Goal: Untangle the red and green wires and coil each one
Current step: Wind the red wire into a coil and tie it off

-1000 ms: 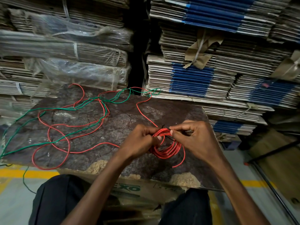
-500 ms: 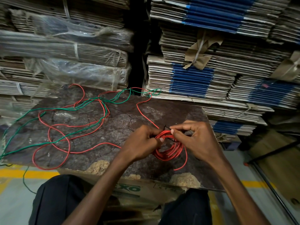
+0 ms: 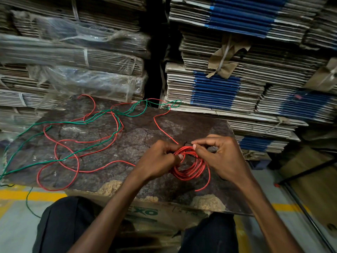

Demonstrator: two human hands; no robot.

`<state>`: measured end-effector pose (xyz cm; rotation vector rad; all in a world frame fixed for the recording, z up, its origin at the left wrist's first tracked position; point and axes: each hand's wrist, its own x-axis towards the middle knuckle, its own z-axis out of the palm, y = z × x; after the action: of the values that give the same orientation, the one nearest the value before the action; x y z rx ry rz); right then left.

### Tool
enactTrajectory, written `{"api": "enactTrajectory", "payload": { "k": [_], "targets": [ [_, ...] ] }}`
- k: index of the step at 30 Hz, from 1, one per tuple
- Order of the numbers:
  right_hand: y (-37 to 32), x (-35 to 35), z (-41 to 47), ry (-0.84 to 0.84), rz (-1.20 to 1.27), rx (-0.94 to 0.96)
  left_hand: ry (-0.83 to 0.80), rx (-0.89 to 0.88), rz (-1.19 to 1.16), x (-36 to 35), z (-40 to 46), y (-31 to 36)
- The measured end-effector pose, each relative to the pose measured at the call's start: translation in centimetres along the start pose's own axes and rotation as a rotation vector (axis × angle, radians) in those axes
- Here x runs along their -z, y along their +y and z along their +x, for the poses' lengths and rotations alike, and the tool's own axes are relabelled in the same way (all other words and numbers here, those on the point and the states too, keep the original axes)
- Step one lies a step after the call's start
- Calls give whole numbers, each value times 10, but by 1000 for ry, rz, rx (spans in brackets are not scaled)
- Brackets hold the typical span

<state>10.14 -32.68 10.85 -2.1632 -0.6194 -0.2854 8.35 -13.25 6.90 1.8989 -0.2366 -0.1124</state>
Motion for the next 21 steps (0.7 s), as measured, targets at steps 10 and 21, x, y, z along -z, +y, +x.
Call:
{"api": "enactTrajectory", "payload": {
  "k": [10,21],
  "targets": [
    [1,0,2,-9,36,-5,-1,7,-14,0,1,0],
    [-4,2,2,-22,12,-26,4,-11,83,1,1,2]
  ]
}}
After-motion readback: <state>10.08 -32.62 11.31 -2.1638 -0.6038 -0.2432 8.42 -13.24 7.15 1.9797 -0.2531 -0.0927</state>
